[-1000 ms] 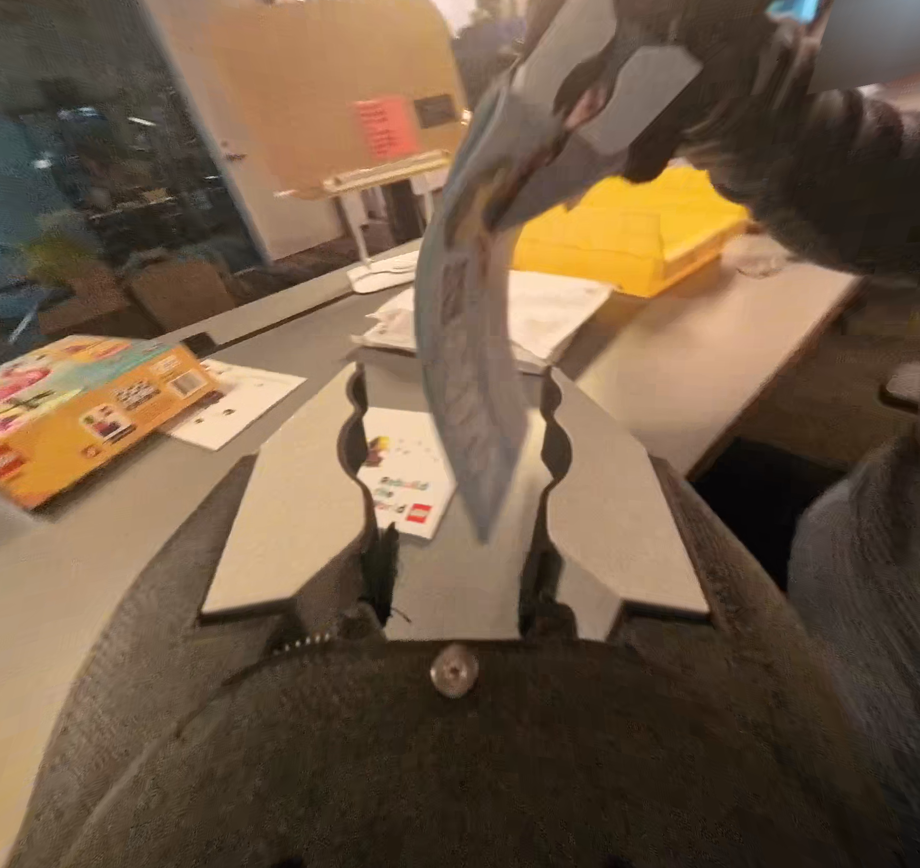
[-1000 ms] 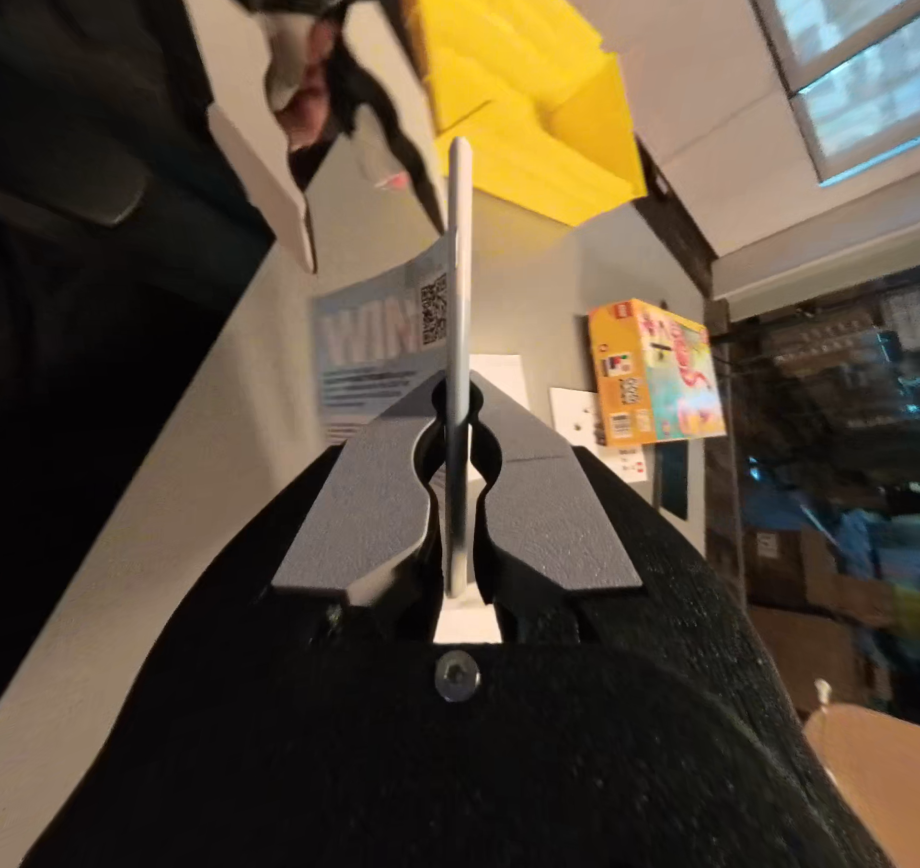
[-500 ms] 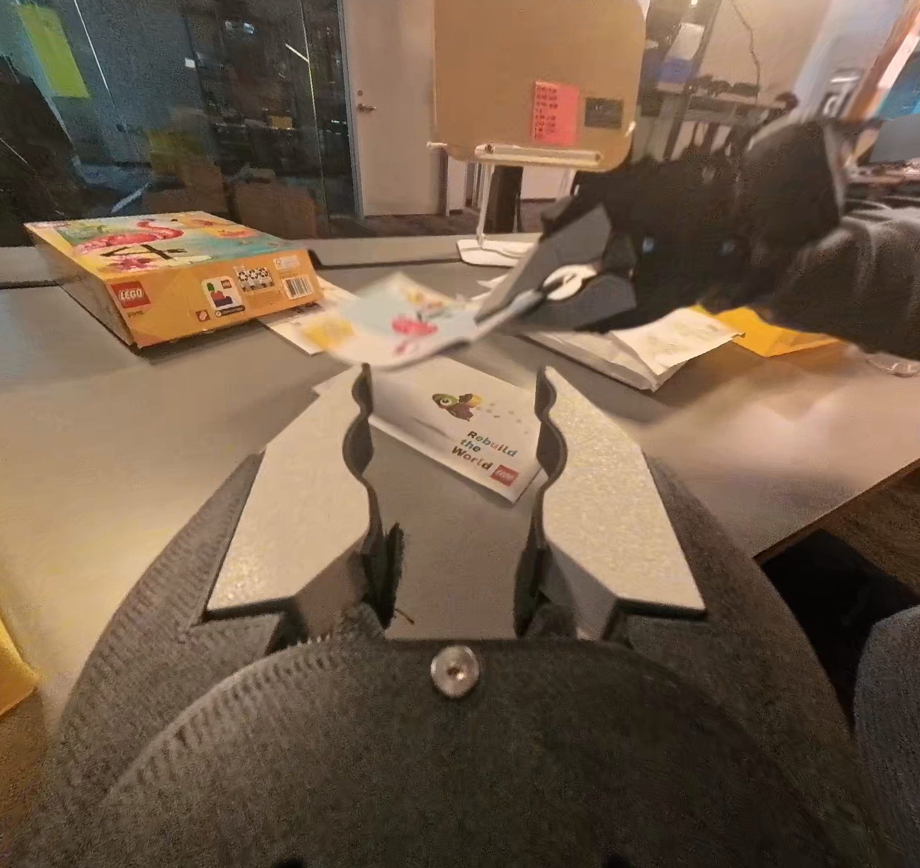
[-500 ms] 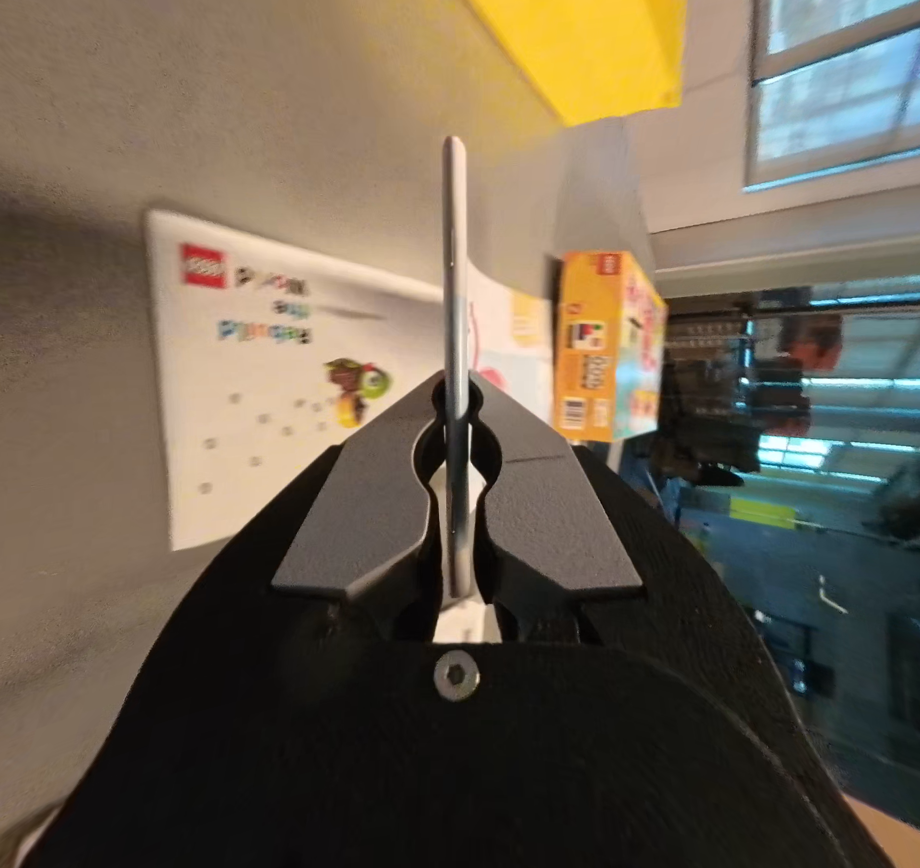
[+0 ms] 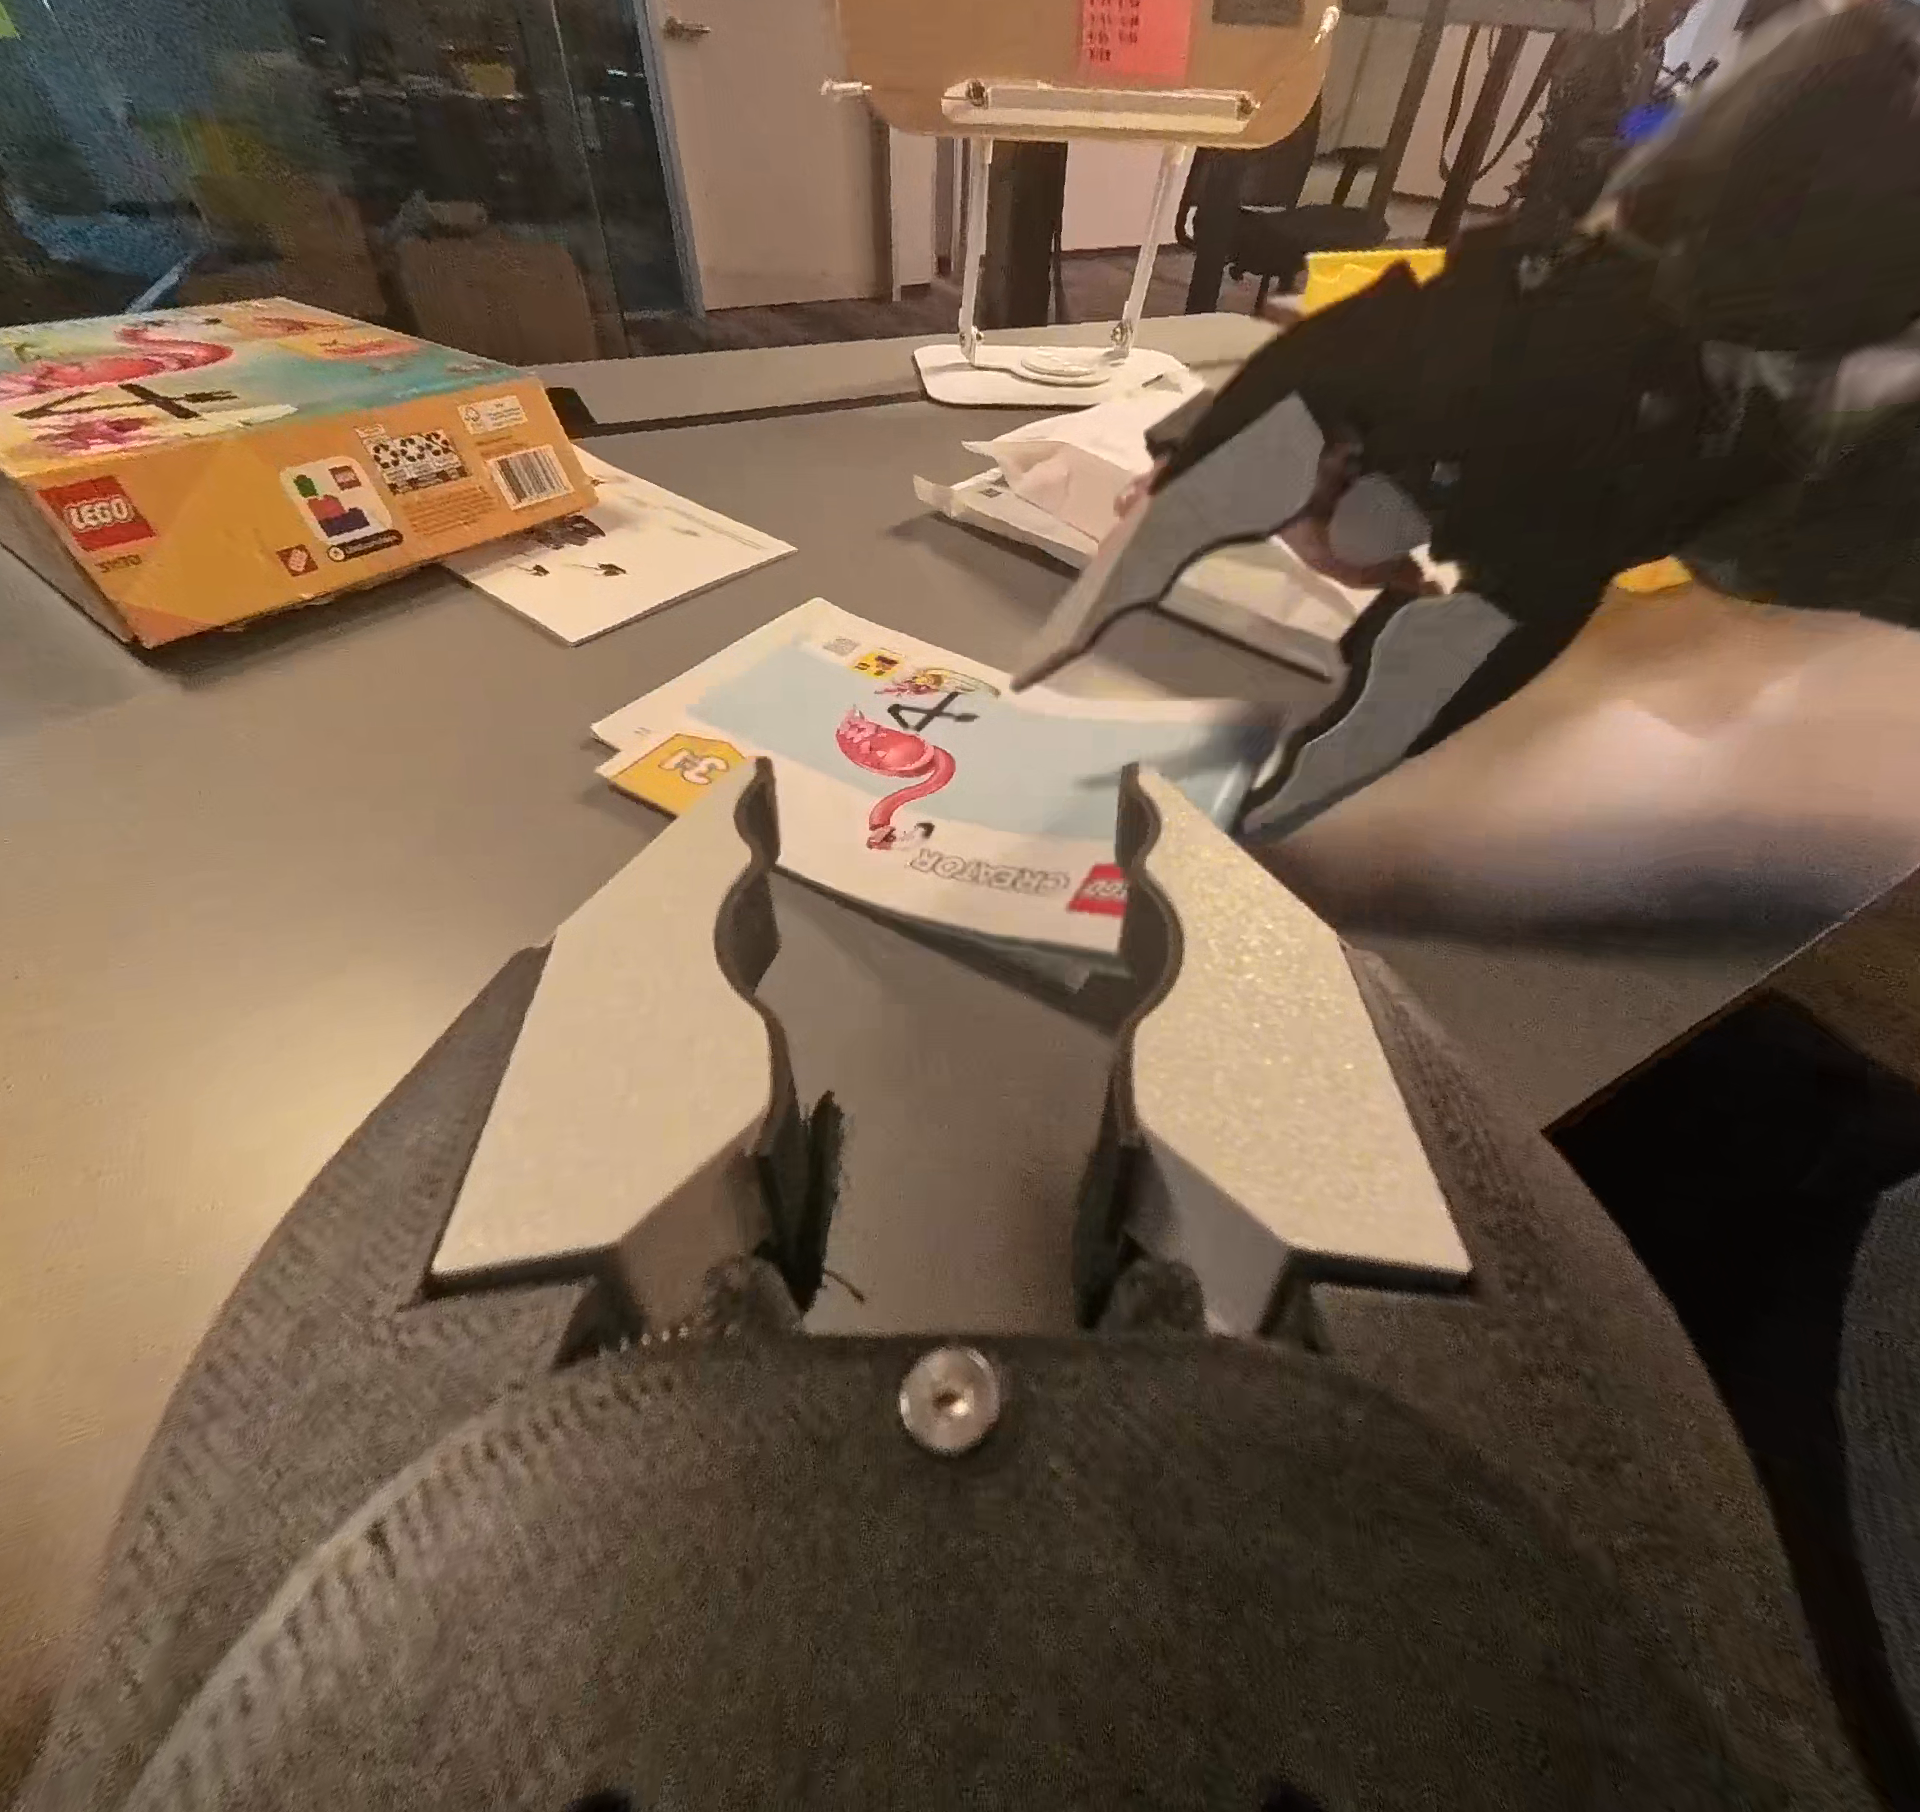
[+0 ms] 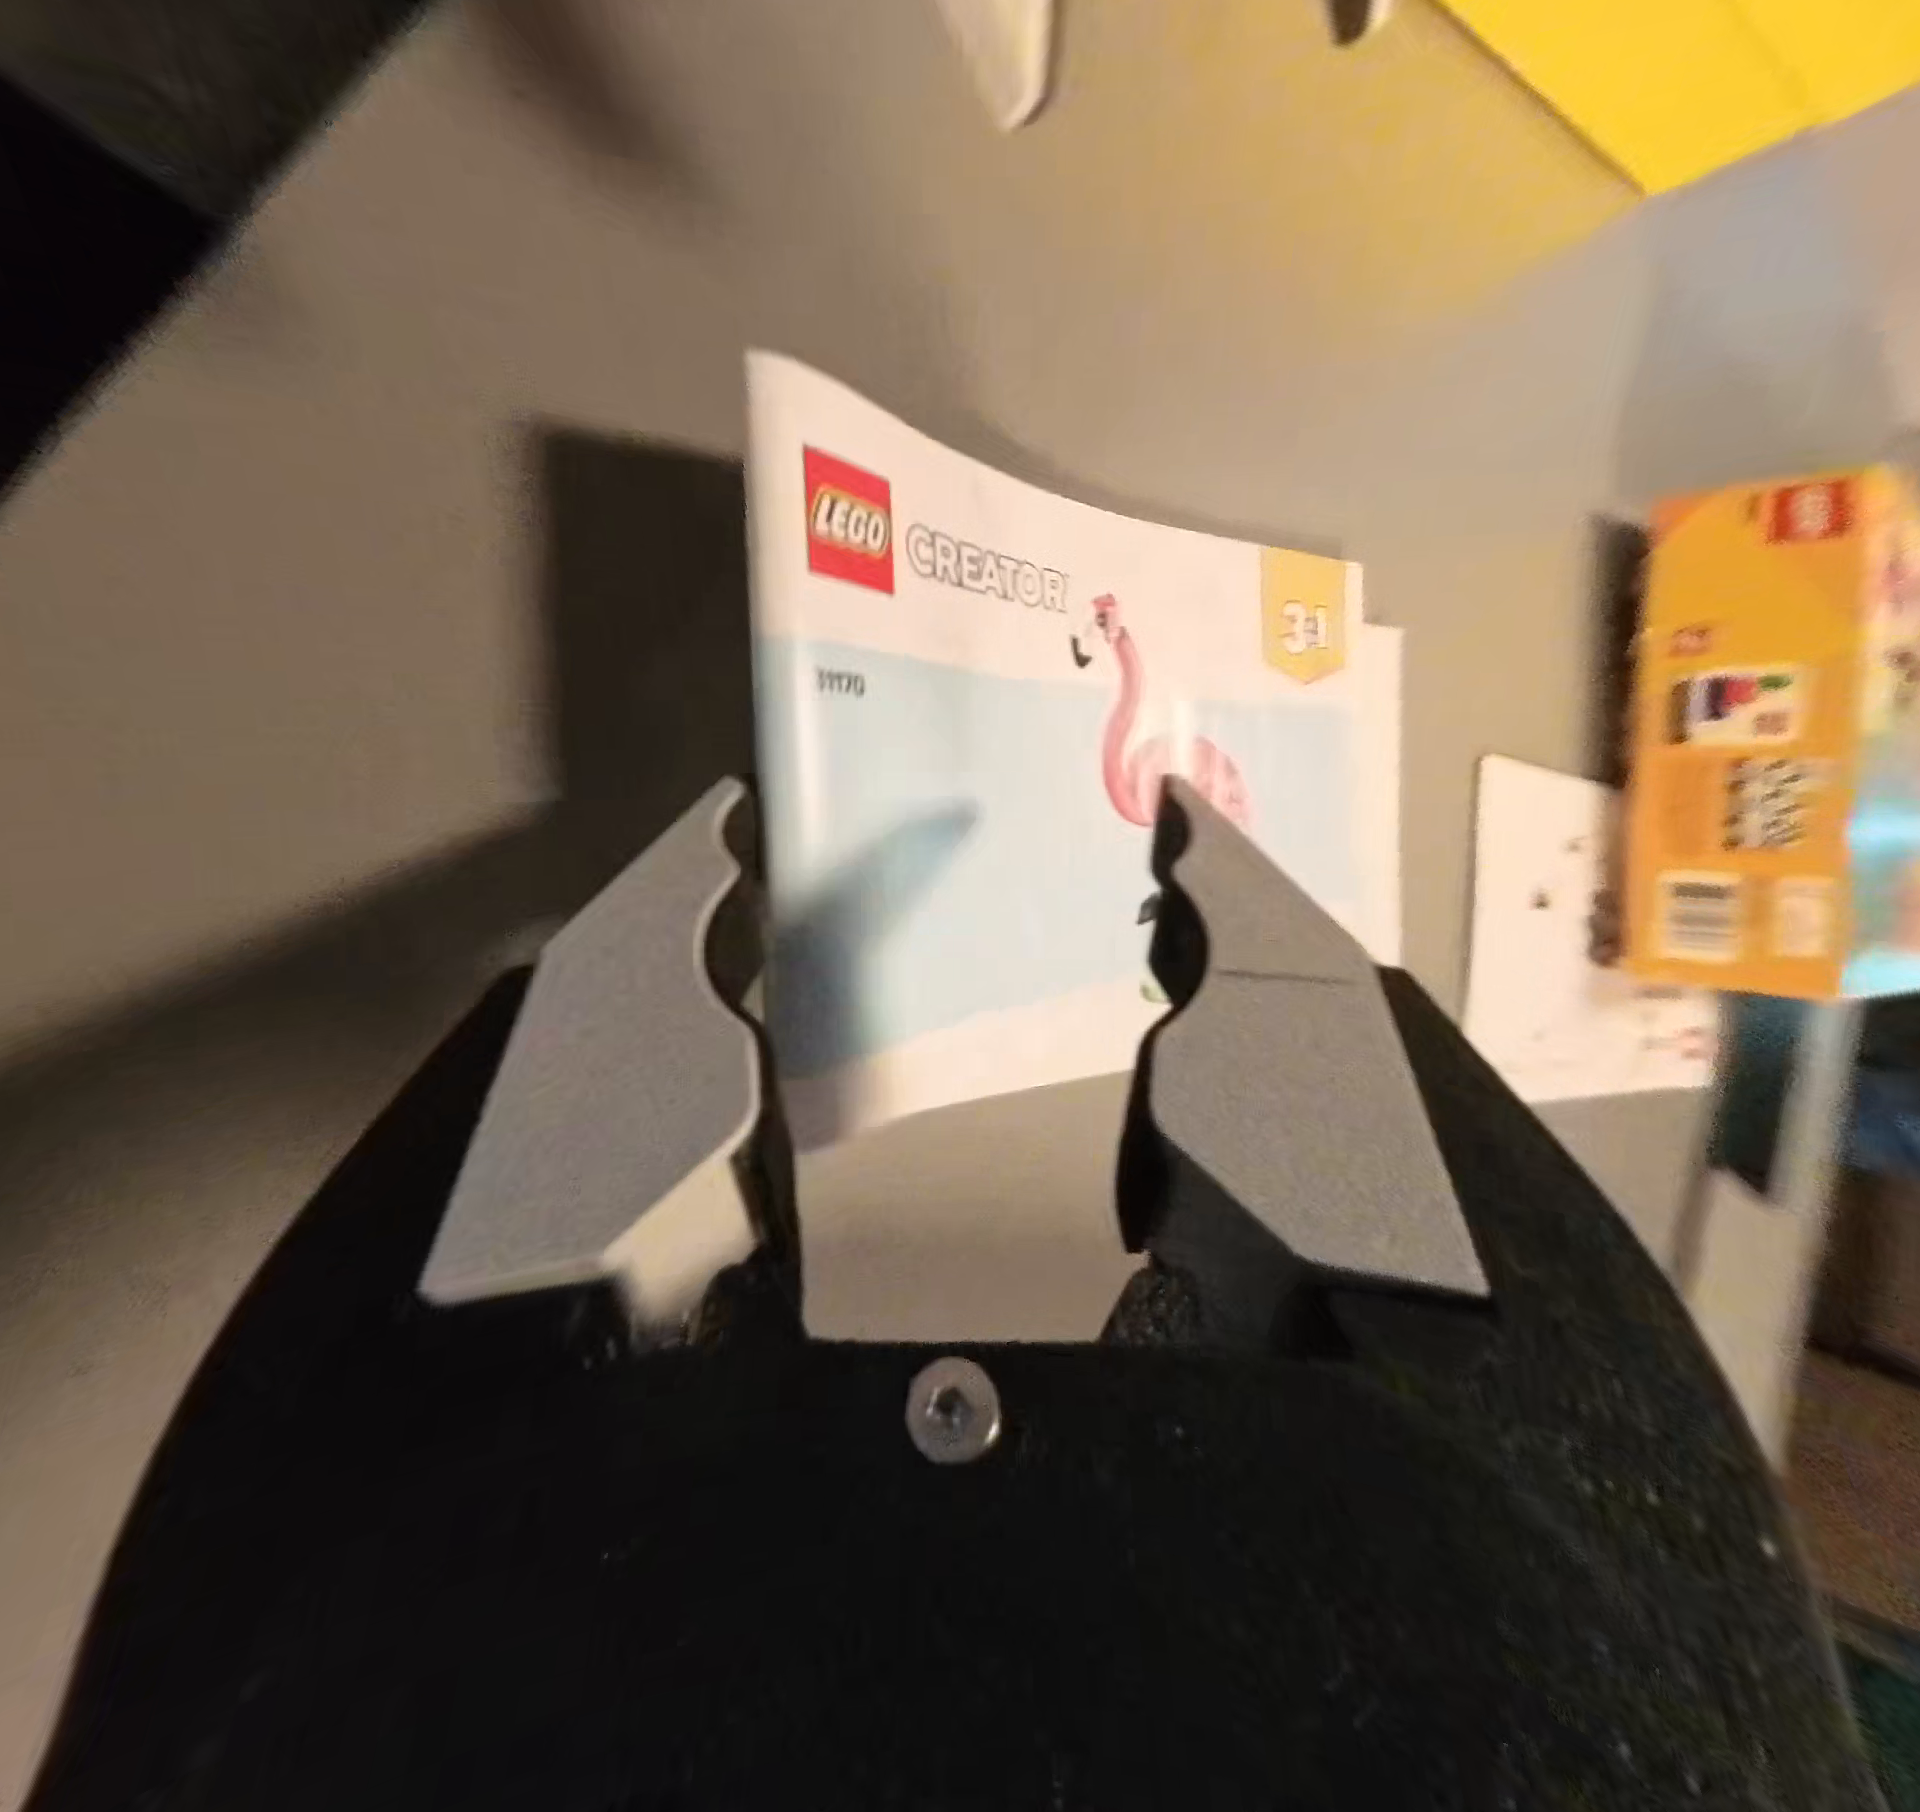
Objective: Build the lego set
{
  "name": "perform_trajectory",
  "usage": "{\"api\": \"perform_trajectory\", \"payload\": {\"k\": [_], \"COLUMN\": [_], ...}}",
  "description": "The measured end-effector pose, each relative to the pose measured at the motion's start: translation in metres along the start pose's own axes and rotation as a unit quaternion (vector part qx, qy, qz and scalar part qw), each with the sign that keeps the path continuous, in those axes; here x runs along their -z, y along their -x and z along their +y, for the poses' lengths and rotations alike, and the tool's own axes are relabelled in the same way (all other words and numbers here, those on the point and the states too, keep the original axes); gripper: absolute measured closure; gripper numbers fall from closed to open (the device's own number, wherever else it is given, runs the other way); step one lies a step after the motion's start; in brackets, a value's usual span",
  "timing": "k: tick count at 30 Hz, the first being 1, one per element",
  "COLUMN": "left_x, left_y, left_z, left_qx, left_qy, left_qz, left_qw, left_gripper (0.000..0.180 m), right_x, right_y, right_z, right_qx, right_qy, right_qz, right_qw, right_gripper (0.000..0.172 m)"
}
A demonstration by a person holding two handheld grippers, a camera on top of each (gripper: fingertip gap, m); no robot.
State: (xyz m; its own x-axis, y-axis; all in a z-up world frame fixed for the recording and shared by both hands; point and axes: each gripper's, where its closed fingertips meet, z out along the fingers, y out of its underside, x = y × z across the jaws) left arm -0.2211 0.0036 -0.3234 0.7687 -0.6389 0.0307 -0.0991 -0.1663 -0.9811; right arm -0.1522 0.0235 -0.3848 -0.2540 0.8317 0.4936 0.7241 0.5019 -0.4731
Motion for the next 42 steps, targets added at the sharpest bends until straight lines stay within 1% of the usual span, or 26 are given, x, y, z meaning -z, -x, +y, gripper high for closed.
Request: {"api": "perform_trajectory", "payload": {"k": [1, 2, 3, 5, 7, 9, 11, 12, 15, 18, 20, 21, 22, 23, 24, 25, 26, 28, 30, 32, 34, 36, 39, 42], "left_x": [-0.002, -0.004, -0.006, -0.013, -0.022, -0.032, -0.04, -0.043, -0.041, -0.032, -0.027, -0.027, -0.028, -0.03, -0.034, -0.04, -0.047, -0.065, -0.081, -0.093, -0.097, -0.099, -0.091, -0.073], "left_y": [0.0, 0.0, 0.0, 0.001, 0.0, -0.003, -0.007, -0.007, -0.003, 0.004, 0.003, -0.005, -0.021, -0.042, -0.057, -0.068, -0.072, -0.072, -0.067, -0.066, -0.055, -0.043, -0.017, 0.014], "left_z": [0.0, -0.001, -0.003, -0.008, -0.013, -0.018, -0.022, -0.023, -0.027, -0.026, -0.021, -0.018, -0.013, -0.005, 0.006, 0.013, 0.015, 0.014, 0.021, 0.04, 0.063, 0.064, 0.065, 0.068], "left_qx": [-0.002, -0.004, -0.005, -0.009, -0.013, -0.017, -0.024, -0.026, -0.014, 0.014, 0.017, 0.015, 0.006, -0.009, -0.02, -0.032, -0.045, -0.05, -0.026, 0.007, 0.016, 0.018, 0.028, 0.037], "left_qy": [0.001, 0.001, 0.001, -0.001, -0.002, -0.004, -0.01, -0.014, -0.031, -0.042, -0.034, -0.026, -0.01, 0.023, 0.064, 0.095, 0.109, 0.122, 0.164, 0.224, 0.285, 0.279, 0.27, 0.269], "left_qz": [0.002, 0.004, 0.005, 0.011, 0.02, 0.032, 0.035, 0.033, 0.022, 0.016, 0.022, 0.04, 0.079, 0.129, 0.157, 0.171, 0.168, 0.143, 0.122, 0.109, 0.065, 0.031, -0.028, -0.083], "left_qw": [1.0, 1.0, 1.0, 1.0, 1.0, 0.999, 0.999, 0.999, 0.999, 0.999, 0.999, 0.999, 0.997, 0.991, 0.985, 0.98, 0.979, 0.981, 0.979, 0.968, 0.956, 0.96, 0.962, 0.959], "left_gripper": [0.115, 0.115, 0.115, 0.116, 0.116, 0.115, 0.115, 0.115, 0.116, 0.116, 0.117, 0.118, 0.117, 0.119, 0.122, 0.124, 0.128, 0.143, 0.154, 0.16, 0.166, 0.18, 0.18, 0.18], "right_x": [0.006, 0.015, 0.023, 0.036, 0.036, 0.025, 0.004, -0.008, -0.042, -0.071, -0.083, -0.087, -0.089, -0.091, -0.092, -0.091, -0.091, -0.086, -0.08, -0.072, -0.065, -0.057, -0.047, -0.038], "right_y": [-0.002, -0.008, -0.019, -0.054, -0.093, -0.133, -0.162, -0.176, -0.211, -0.228, -0.233, -0.234, -0.233, -0.23, -0.227, -0.227, -0.224, -0.22, -0.215, -0.207, -0.198, -0.189, -0.175, -0.16], "right_z": [-0.005, -0.011, -0.017, -0.015, 0.007, 0.035, 0.053, 0.06, 0.084, 0.098, 0.107, 0.112, 0.118, 0.126, 0.132, 0.131, 0.134, 0.137, 0.143, 0.147, 0.15, 0.153, 0.155, 0.153], "right_qx": [-0.042, -0.085, -0.124, -0.194, -0.262, -0.316, -0.362, -0.38, -0.421, -0.455, -0.452, -0.448, -0.442, -0.439, -0.442, -0.459, -0.481, -0.51, -0.514, -0.521, -0.527, -0.529, -0.529, -0.524], "right_qy": [-0.016, -0.04, -0.066, -0.096, -0.066, -0.011, 0.022, 0.032, 0.064, 0.066, 0.075, 0.086, 0.103, 0.123, 0.14, 0.133, 0.135, 0.136, 0.151, 0.166, 0.177, 0.185, 0.19, 0.198], "right_qz": [-0.017, -0.027, -0.025, 0.015, 0.054, 0.085, 0.075, 0.068, 0.074, 0.059, 0.058, 0.057, 0.058, 0.059, 0.059, 0.06, 0.057, 0.053, 0.057, 0.055, 0.05, 0.048, 0.049, 0.048], "right_qw": [0.999, 0.995, 0.99, 0.976, 0.961, 0.945, 0.929, 0.922, 0.902, 0.886, 0.887, 0.888, 0.889, 0.888, 0.884, 0.876, 0.865, 0.848, 0.842, 0.836, 0.83, 0.827, 0.825, 0.827], "right_gripper": [0.087, 0.08, 0.078, 0.081, 0.085, 0.093, 0.097, 0.098, 0.116, 0.126, 0.133, 0.135, 0.136, 0.137, 0.138, 0.142, 0.142, 0.141, 0.14, 0.14, 0.14, 0.14, 0.141, 0.148]}}
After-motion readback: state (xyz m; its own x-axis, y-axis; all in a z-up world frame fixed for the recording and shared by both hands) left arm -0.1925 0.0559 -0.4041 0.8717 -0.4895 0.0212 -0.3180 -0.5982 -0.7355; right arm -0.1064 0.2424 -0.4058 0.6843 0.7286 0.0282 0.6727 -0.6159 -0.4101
